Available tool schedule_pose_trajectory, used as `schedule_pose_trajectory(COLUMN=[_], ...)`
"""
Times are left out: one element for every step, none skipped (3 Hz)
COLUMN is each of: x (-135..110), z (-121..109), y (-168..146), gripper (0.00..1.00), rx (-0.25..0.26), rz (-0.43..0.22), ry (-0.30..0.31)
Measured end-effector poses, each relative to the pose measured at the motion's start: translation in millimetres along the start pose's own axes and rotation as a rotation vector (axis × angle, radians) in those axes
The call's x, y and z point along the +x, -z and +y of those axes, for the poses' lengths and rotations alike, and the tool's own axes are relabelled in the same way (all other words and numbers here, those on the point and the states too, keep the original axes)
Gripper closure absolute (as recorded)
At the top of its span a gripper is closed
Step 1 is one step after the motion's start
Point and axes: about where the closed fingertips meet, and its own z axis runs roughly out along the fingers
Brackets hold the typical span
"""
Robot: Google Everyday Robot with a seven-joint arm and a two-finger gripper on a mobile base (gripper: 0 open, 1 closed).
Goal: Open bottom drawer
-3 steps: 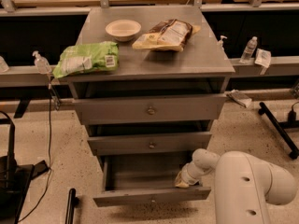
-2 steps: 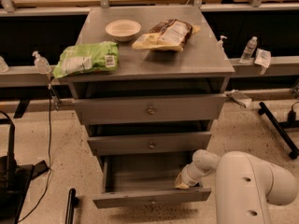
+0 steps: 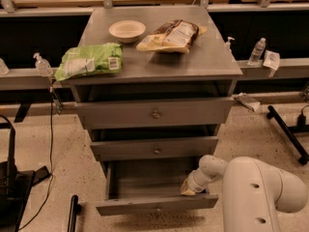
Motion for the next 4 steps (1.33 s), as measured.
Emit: schedule_pose_trajectory(x=[-3.1, -9.3, -11.9, -14.9], z=[7.0, 12.2, 14.0, 18.7], y=[-0.6, 1.2, 1.8, 1.9], gripper=[1.0, 0.77, 0.55, 0.31], rx=[-0.022, -0.044, -0.05, -0.055], rz=[-0.037, -0.093, -0.11, -0.114], ry=[0.001, 0.003, 0.004, 0.006])
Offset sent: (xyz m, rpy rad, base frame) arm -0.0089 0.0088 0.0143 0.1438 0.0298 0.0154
